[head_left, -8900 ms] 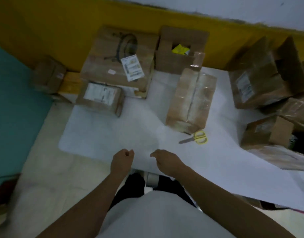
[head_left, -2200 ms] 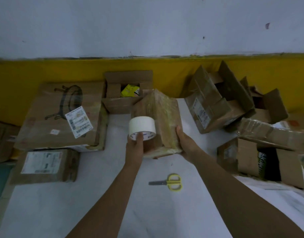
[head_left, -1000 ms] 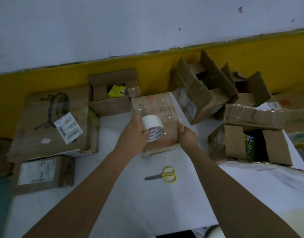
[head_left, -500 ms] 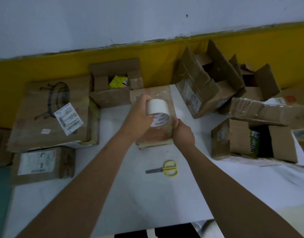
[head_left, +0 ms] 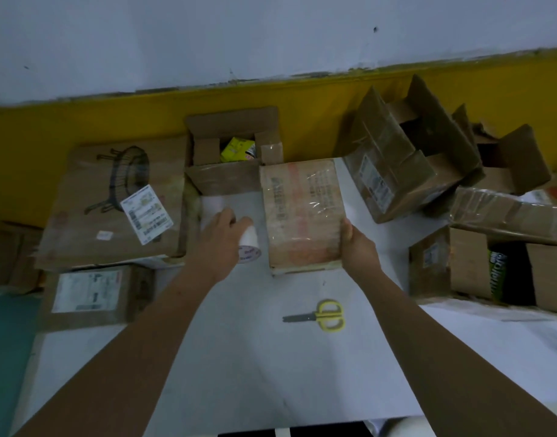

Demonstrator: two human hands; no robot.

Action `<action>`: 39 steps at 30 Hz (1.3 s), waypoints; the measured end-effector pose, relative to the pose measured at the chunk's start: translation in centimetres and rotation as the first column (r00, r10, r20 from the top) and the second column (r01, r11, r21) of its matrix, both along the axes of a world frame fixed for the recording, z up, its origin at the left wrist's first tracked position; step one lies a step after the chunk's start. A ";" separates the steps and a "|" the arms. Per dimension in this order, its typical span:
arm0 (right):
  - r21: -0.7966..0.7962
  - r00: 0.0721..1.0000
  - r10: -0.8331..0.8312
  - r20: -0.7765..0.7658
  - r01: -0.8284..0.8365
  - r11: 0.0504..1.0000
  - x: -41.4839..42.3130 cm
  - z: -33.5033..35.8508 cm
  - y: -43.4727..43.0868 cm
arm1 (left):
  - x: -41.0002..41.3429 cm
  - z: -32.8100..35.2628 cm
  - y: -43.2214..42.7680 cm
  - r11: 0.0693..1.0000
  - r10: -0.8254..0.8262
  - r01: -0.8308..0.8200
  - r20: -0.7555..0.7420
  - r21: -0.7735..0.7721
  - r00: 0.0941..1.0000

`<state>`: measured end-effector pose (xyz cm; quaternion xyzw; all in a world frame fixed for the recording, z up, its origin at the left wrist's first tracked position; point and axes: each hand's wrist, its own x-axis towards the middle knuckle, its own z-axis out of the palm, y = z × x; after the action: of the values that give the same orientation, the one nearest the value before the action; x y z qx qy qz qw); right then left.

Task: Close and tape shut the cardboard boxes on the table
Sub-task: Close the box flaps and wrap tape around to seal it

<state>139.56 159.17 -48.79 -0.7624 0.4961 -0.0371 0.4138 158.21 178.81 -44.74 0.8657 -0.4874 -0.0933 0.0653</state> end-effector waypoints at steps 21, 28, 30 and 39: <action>0.474 0.920 -0.321 0.224 0.185 0.861 -1.4 2.8 2.1 | -11.6 1.0 -6.8 0.851 0.382 -0.514 -0.542 -0.111 0.749; 0.086 0.990 -0.020 0.143 0.007 0.996 -1.5 2.9 0.3 | -10.3 1.5 -7.4 0.909 0.345 -0.416 -0.484 -0.043 0.804; 0.000 0.996 0.007 0.094 -0.007 1.000 -1.5 2.1 0.4 | -10.1 1.5 -7.2 0.916 0.326 -0.397 -0.484 -0.050 0.812; 0.259 0.995 -0.098 0.021 0.090 0.962 -1.8 2.0 0.4 | -10.3 5.8 -9.7 0.981 0.088 -0.105 -0.111 -0.161 0.990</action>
<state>137.77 159.58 -46.80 -0.6771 0.5252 -0.0048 0.5154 147.87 169.09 -38.98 0.8739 -0.4469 -0.0935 0.1669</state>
